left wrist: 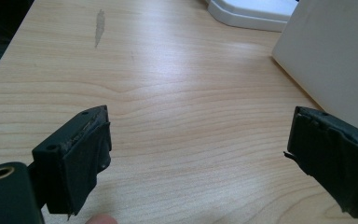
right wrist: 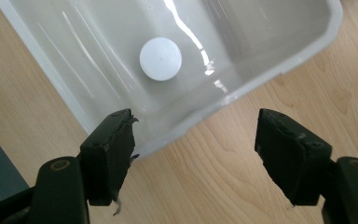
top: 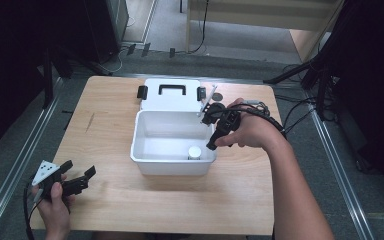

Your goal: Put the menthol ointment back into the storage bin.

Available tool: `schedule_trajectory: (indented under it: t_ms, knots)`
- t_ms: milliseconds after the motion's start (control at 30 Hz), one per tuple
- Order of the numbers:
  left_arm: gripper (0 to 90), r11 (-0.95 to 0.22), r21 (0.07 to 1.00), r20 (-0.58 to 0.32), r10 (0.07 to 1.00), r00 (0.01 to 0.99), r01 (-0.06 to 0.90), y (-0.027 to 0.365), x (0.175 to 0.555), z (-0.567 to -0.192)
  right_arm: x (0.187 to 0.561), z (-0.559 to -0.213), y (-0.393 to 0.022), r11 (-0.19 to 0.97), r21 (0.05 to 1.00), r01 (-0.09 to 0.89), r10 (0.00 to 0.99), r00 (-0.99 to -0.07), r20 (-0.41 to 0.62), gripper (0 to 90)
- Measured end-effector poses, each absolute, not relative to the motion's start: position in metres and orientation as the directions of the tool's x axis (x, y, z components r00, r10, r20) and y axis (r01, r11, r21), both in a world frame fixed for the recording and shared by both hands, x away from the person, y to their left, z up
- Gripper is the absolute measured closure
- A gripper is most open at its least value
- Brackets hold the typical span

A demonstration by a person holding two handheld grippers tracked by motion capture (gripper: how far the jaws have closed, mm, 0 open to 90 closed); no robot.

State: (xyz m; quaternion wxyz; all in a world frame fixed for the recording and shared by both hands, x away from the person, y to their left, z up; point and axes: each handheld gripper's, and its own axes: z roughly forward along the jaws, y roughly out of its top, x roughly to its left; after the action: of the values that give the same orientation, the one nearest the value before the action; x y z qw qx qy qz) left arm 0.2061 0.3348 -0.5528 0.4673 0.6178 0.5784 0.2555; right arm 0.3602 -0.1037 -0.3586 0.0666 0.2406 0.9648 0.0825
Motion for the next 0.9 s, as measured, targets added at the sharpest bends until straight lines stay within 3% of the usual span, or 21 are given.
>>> schedule_trajectory:
  t_ms: [467, 900]
  knots:
    - [6.8, 0.105, 0.872, -0.225, 0.953, 0.2, 0.478, 0.334, 0.206, -0.553, 0.353, -0.363, -0.142, 0.846, 0.191, 0.498, 0.519, -0.851, -0.08, 28.5]
    - [6.8, 0.097, 0.872, -0.215, 0.956, 0.199, 0.48, 0.334, 0.206, -0.553, 0.346, -0.391, -0.185, 0.803, 0.196, 0.563, 0.581, -0.813, -0.041, 28.4]
